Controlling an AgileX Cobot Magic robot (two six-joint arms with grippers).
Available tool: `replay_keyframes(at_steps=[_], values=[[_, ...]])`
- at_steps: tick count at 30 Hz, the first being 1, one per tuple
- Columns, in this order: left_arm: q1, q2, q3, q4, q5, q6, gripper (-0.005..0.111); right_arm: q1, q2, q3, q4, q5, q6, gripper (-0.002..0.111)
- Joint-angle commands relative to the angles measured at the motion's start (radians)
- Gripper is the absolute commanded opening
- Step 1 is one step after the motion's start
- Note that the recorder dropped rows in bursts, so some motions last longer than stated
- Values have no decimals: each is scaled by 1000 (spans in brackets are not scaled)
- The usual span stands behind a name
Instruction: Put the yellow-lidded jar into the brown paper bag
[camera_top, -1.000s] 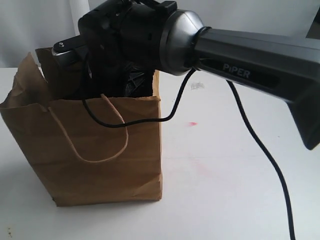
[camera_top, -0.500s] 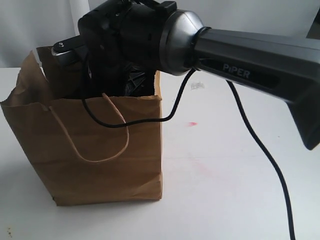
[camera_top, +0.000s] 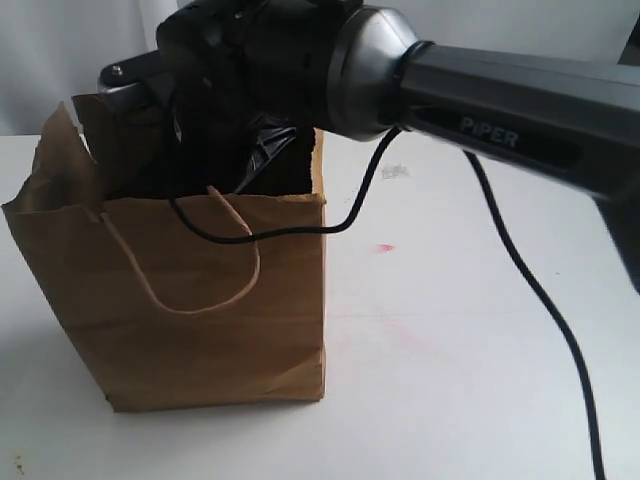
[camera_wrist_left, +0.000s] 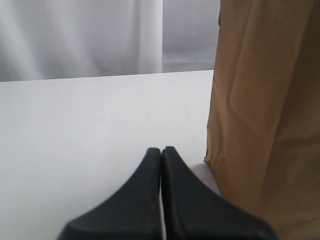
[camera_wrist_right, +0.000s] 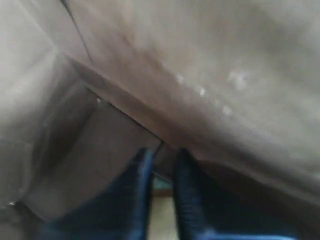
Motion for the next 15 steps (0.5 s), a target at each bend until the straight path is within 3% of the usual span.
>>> replay_keyframes(at_steps=[1,10,15], values=[[-5,3,-2,-4,-9,-4,1,5,-87,-8,-6,-44,-5,0],[-5,3,-2,-4,-9,-4,1,5,-249,-8,11,13,-54,0],[-5,3,-2,-4,-9,-4,1,5,-348,-8,34,149,-180,0]])
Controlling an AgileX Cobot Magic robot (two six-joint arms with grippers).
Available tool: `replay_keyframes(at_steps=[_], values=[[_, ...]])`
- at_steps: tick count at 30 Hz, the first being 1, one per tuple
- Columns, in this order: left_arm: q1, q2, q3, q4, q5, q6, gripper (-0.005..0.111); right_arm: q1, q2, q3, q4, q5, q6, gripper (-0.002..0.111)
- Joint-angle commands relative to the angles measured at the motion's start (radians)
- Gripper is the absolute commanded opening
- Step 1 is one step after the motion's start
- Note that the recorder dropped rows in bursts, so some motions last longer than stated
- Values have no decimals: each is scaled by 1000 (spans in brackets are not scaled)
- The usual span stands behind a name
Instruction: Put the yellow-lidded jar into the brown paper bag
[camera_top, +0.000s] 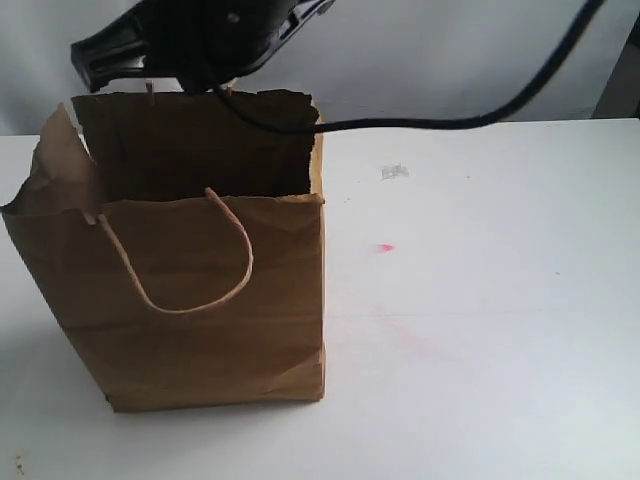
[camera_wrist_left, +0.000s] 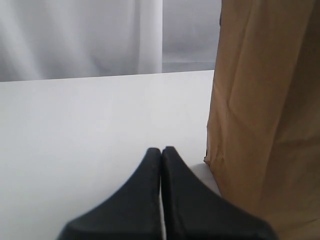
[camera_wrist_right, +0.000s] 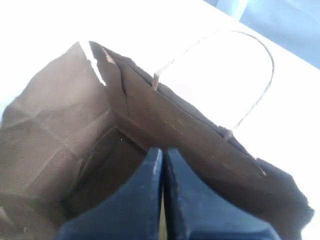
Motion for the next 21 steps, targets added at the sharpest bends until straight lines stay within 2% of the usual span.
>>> replay_keyframes(at_steps=[1,3,6,13,15,17,21], values=[[-5,3,-2,-4,-9,-4,1,5,-101,-8,19,157,-101,0],[-5,3,-2,-4,-9,-4,1,5,-144,-6,19,227,-101,0],[-5,3,-2,-4,-9,-4,1,5,-235,30,22,227,-95,0],[-5,3,-2,-4,-9,-4,1,5,-559,385,143,209,-90,0],[-5,3,-2,-4,-9,-4,1,5,-659,493,178,151,-90,0],[-5,3,-2,-4,-9,-4,1,5,-811,690,239,41,-90,0],[-5,3,-2,-4,-9,-4,1,5,-1071,1033,302,-269,-90,0]])
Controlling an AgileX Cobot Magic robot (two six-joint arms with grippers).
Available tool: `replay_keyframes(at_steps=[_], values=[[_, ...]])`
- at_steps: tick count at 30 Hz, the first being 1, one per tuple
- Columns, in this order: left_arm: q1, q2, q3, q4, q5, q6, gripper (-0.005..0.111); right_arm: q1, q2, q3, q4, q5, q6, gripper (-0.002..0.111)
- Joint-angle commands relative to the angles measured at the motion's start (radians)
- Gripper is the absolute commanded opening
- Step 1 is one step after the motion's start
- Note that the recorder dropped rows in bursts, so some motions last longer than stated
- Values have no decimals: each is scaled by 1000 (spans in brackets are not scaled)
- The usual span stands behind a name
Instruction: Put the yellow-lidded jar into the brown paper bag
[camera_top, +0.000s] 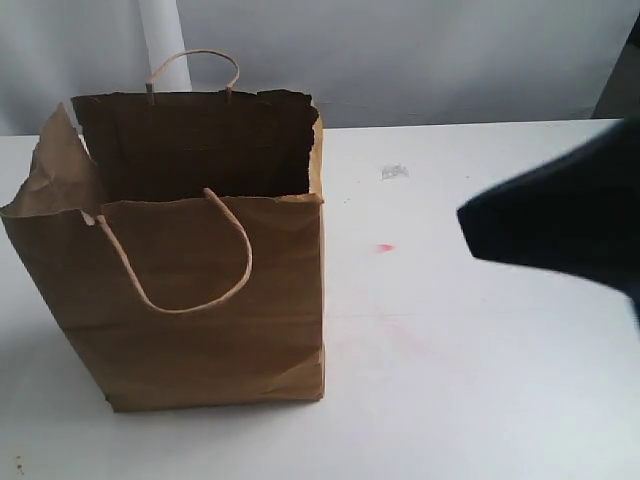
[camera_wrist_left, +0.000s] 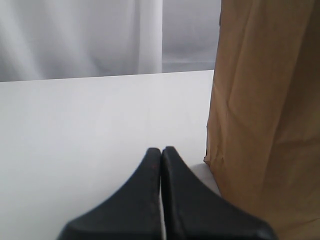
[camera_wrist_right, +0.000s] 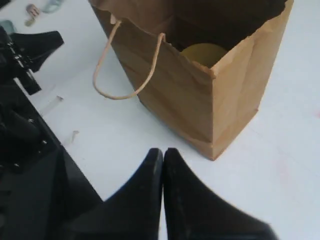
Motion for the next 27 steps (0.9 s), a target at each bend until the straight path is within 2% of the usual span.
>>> replay_keyframes(at_steps=[1,3,7,11,15,24,27], values=[[-5,3,-2,-4,-9,-4,1,5,-218,302,21,-353,-3,0],[-5,3,-2,-4,-9,-4,1,5,-276,416,14,-426,-3,0],[-5,3,-2,-4,-9,-4,1,5,-313,508,14,-410,-3,0],[-5,3,-2,-4,-9,-4,1,5,-313,517,12,-415,-3,0],[-5,3,-2,-4,-9,-4,1,-11,-350,528,-105,-475,-8,0],[-5,3,-2,-4,-9,-4,1,-291,-632,756,-240,-760,-19,0],[-5,3,-2,-4,-9,-4,1,-362,-729,817,-240,-770,-19,0]])
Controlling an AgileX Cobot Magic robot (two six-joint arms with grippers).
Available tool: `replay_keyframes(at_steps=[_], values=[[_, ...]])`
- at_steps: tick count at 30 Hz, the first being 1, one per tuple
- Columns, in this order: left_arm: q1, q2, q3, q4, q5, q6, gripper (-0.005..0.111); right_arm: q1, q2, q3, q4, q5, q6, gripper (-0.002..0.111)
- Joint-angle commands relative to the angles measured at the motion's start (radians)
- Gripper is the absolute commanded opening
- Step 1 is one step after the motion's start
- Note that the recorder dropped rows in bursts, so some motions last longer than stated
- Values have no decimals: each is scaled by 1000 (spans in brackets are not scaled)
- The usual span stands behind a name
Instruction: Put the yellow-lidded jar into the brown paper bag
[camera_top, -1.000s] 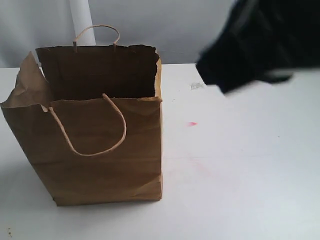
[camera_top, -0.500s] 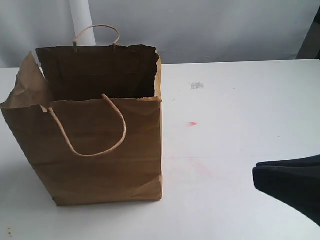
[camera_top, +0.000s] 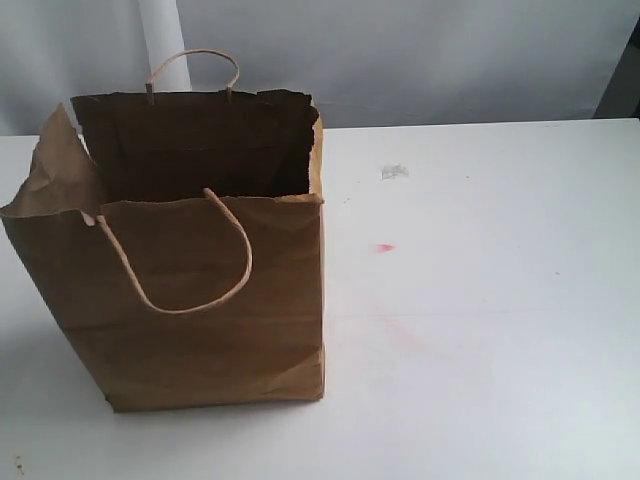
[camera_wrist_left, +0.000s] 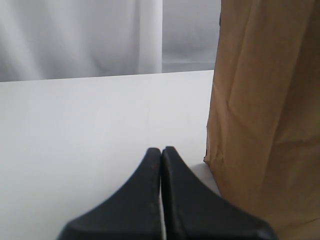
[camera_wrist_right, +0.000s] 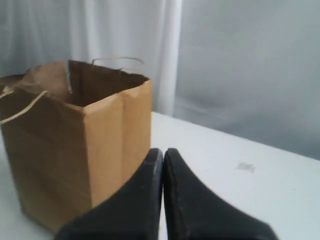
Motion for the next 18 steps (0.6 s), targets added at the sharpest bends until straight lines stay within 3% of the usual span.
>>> replay_keyframes(at_steps=[1,6,18], values=[[-5,3,-2,-4,-9,-4,1,-114,-138,99,-22,-48,-9,0],[-5,3,-2,-4,-9,-4,1,-195,-249,197,-25,-46,-9,0],[-5,3,-2,-4,-9,-4,1,-205,-308,271,-20,44,6,0]])
